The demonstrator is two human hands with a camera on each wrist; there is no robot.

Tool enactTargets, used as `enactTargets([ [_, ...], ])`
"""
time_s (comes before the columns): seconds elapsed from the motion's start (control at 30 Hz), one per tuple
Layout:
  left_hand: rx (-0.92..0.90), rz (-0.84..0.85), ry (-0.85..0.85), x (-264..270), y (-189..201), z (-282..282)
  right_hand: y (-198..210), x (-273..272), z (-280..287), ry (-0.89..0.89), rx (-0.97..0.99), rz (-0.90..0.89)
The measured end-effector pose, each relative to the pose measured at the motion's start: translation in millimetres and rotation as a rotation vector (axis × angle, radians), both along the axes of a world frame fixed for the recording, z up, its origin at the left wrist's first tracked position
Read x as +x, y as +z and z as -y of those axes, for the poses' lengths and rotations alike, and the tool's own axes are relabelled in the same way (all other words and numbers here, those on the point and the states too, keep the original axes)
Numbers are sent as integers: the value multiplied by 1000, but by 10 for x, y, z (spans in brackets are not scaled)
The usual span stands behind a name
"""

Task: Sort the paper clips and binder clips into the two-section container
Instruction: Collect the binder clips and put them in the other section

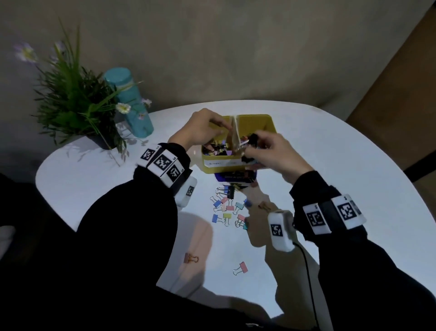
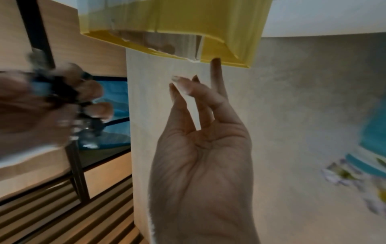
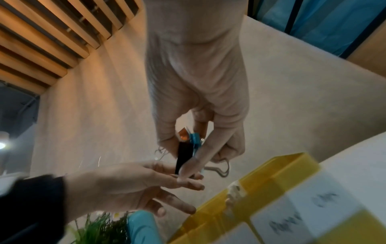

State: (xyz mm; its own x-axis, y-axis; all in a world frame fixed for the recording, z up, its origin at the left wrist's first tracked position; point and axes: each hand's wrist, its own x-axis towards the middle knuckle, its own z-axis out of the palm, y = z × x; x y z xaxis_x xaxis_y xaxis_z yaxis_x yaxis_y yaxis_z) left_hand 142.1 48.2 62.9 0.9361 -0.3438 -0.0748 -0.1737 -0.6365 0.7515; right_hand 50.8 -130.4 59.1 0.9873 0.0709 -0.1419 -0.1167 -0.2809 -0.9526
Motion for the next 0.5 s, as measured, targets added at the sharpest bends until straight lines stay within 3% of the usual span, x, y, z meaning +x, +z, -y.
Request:
enactTargets([
  [0.1, -45, 165, 131, -118, 5, -192, 79, 284, -169, -92, 59, 62],
  [0.2, 96, 253, 181, -406, -81, -479, 53, 519, -413, -112, 21, 86],
  [0.33, 449, -115, -25, -913, -280, -703, -59, 731, -615, -109, -190, 23],
  [0.4, 542, -267, -148, -1122, -419, -738, -74, 769, -642, -64, -258, -48],
  [0.5, 705, -304, -305, -1335, -599, -675, -60, 764, -633, -9, -326, -108],
])
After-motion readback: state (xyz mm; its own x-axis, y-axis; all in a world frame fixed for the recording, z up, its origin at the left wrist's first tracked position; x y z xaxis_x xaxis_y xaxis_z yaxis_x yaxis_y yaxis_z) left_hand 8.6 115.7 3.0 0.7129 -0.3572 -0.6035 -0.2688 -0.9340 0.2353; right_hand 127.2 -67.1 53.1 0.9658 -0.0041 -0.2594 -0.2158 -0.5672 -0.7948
